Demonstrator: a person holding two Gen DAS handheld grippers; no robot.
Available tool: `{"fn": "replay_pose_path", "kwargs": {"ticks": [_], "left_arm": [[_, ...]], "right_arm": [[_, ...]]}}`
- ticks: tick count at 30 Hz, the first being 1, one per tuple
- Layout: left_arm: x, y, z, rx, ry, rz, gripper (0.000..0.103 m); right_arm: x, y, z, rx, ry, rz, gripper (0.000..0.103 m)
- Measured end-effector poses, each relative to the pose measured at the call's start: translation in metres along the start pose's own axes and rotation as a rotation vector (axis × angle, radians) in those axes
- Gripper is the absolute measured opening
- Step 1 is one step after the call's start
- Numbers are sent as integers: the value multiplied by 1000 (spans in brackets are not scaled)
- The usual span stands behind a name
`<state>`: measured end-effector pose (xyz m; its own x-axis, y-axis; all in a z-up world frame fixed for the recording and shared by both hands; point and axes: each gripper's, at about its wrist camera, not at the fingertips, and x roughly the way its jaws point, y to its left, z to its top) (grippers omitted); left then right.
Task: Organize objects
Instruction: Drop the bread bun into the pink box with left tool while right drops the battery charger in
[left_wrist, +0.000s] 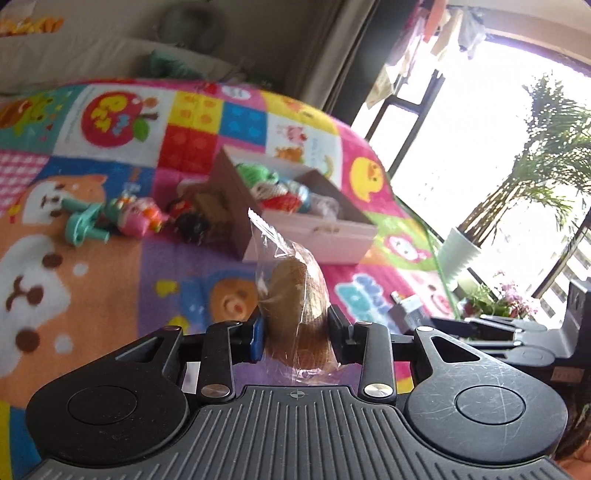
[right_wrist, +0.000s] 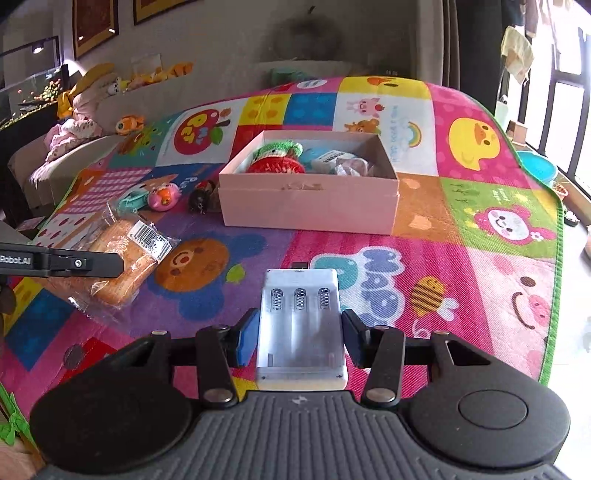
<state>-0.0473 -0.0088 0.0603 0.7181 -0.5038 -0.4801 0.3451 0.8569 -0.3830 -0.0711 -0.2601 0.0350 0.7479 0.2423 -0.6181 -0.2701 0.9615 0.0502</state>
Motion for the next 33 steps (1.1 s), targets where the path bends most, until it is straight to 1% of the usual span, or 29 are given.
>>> {"fn": "replay_pose_path", "kwargs": {"ticks": [3,5,6,8,9,10,11,13,14,15,17,19,21,23,25,26,28,30,32,33], "left_arm": [[11,-20,45,29,-123,-47,38],[33,-30,75,24,-211,-66,39],[49,-34,88,24,-232,-79,39],[86,-39,107,7,-240,-88,39],[107,-39,111,-9,-227,-86,40],[130,-38,113,-17,-194,-73,40],[154,-36,113,-20,-138,-38,40],[201,-29,105,-7,28,77,39],[215,-23,100,-11,73,111,37],[217,-19,95,-16,58,100,36],[207,-18,93,14,-17,112,36],[182,-17,95,31,-138,105,36],[151,-11,106,3,-241,83,36],[117,-1,113,-26,-310,78,36],[85,12,116,-41,-346,93,36],[72,21,113,-55,-359,107,36],[55,38,106,-96,-364,145,36],[42,57,95,-132,-354,177,36],[28,74,83,-147,-339,219,36],[22,84,78,-156,-335,242,36]], "right_arm": [[-1,-5,7,10,-24,-11,47],[0,-7,11,14,-37,-26,47],[1,-8,14,18,-42,-32,47],[2,-10,17,27,-50,-38,47],[2,-11,18,28,-54,-39,47],[2,-11,18,28,-59,-41,47],[2,-12,18,26,-61,-42,47],[5,-14,18,22,-57,-46,47],[8,-15,19,19,-52,-52,47],[10,-16,20,14,-47,-61,47],[15,-18,22,1,-43,-78,47],[19,-21,27,-6,-44,-92,47],[23,-22,34,-8,-49,-98,47],[24,-23,43,0,-69,-97,47],[26,-26,60,9,-105,-99,47],[29,-27,74,15,-127,-98,47],[41,-31,104,27,-155,-86,47],[64,-34,139,31,-170,-81,48],[91,-37,166,5,-155,-64,61],[100,-39,175,12,-155,-99,69]]}}
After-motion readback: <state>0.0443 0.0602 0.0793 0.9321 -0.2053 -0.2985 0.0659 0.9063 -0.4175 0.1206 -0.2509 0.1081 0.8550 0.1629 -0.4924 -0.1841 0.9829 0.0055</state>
